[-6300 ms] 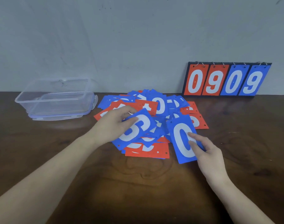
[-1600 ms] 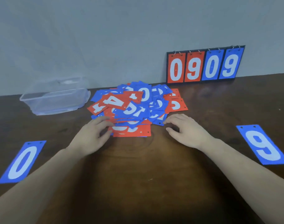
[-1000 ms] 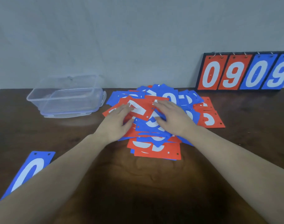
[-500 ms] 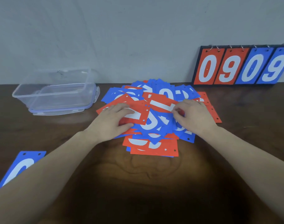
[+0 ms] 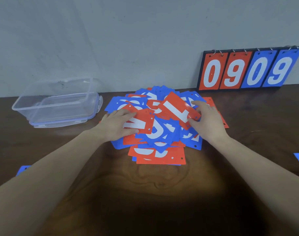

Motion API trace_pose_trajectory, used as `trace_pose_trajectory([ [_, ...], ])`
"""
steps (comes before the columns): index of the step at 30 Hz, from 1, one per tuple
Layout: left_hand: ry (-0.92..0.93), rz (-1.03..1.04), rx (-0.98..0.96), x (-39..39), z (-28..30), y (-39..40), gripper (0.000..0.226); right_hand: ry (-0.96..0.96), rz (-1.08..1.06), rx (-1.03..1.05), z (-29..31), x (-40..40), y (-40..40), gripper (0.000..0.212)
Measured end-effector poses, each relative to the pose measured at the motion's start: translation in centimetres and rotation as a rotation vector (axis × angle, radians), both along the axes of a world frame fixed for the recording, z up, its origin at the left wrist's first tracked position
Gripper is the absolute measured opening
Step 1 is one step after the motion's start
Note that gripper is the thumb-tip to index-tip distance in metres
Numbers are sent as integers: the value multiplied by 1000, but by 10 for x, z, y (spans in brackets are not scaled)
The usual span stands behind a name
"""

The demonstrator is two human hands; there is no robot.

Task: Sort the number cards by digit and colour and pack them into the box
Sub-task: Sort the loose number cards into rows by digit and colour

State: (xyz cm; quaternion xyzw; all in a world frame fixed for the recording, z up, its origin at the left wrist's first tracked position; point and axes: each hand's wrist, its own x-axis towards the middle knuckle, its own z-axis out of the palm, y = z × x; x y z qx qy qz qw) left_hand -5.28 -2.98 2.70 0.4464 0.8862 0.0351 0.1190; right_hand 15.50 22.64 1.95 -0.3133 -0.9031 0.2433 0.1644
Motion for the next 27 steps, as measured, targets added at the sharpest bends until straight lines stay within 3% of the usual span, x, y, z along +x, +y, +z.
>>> trace_pose_trajectory([
  [3, -17, -50, -11, -2, 7, 3, 79, 205, -48, -254, 0, 9, -6, 53],
  [8, 14, -45, -43, -3, 17, 11, 89, 429, -155, -601, 4, 19, -9, 4],
  [12, 41, -34, 10, -3, 23, 14, 89, 543, -249, -833, 3, 32, -10, 5],
  [19, -254, 149, 324, 22, 28, 6, 53, 536, -168, -1025, 6, 50, -24, 18],
  [27, -645, 458, 677, 61, 30, -44, 11, 473, -70, -1041, 9, 50, -41, 20],
])
